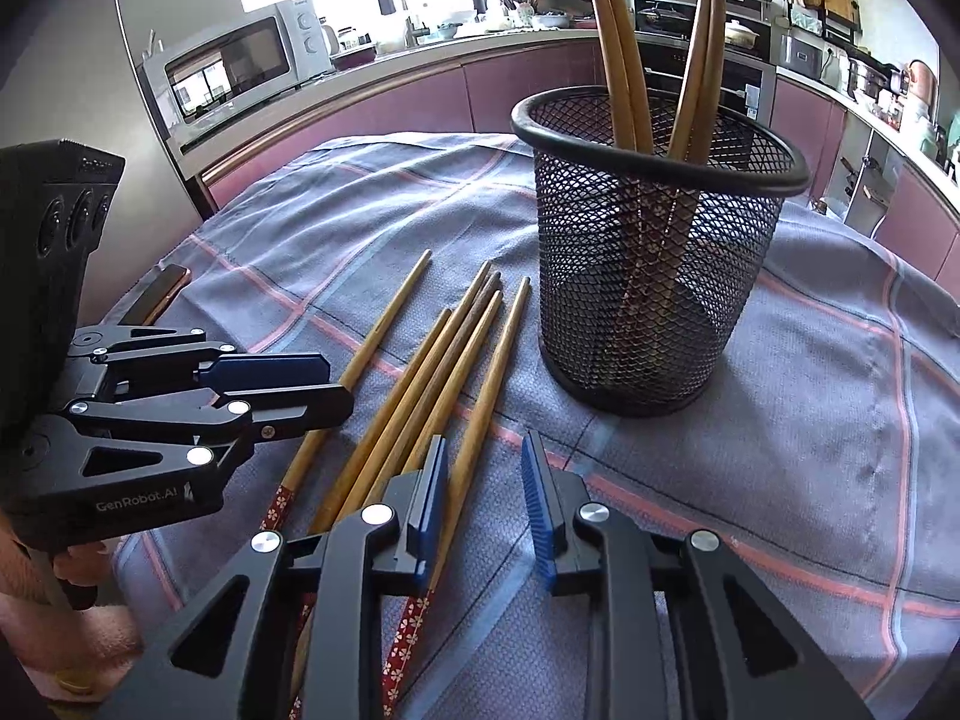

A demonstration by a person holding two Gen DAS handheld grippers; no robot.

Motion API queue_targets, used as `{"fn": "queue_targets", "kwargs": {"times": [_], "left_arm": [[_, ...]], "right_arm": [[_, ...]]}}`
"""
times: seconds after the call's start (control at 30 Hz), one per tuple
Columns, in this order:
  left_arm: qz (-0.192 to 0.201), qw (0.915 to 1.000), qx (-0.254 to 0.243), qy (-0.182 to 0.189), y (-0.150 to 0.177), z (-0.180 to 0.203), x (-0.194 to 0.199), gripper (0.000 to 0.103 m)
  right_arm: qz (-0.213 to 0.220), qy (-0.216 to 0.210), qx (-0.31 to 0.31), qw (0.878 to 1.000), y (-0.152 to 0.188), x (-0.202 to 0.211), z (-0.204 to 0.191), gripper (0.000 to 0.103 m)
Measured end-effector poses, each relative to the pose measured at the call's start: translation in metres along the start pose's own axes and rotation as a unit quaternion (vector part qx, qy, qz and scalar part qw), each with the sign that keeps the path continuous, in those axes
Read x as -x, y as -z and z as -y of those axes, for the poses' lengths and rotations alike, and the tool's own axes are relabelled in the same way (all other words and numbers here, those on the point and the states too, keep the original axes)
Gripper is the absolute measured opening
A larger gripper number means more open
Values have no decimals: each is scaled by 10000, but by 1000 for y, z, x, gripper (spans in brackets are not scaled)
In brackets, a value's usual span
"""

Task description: Organize utensils

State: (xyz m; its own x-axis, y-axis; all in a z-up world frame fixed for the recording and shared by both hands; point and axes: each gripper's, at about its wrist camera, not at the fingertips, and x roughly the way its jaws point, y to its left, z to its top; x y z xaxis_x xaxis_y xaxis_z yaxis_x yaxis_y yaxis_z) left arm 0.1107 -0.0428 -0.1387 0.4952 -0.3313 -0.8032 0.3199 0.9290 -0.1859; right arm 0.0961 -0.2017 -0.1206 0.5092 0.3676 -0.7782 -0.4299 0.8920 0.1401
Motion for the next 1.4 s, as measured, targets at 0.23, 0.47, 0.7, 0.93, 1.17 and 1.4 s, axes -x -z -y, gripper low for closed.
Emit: {"fn": "queue_targets", "kwargs": {"times": [0.23,0.47,0.7,0.93,1.17,1.4], "left_arm": [[-29,10000,31,-21,-3,-5,-1,23],[-46,10000,42,-55,-5,-5,-3,22],[-46,9998,153,-79,-5,-6,-3,19],[-48,9993,368,-25,-5,-12,-3,14],[-39,9987,512,-21,-4,-15,0,10],[-63,9991,386,-177,-3,-15,0,13]], "right_arm": [[-19,50,61,10000,-4,-5,-2,21],[0,66,35,10000,-7,-8,-2,19],[-12,35,-29,10000,-6,-7,1,10],[-10,-45,-120,9999,-5,-4,4,6],[33,-88,-139,9999,-3,5,8,5],[90,-152,-141,9997,-3,12,9,5]]}}
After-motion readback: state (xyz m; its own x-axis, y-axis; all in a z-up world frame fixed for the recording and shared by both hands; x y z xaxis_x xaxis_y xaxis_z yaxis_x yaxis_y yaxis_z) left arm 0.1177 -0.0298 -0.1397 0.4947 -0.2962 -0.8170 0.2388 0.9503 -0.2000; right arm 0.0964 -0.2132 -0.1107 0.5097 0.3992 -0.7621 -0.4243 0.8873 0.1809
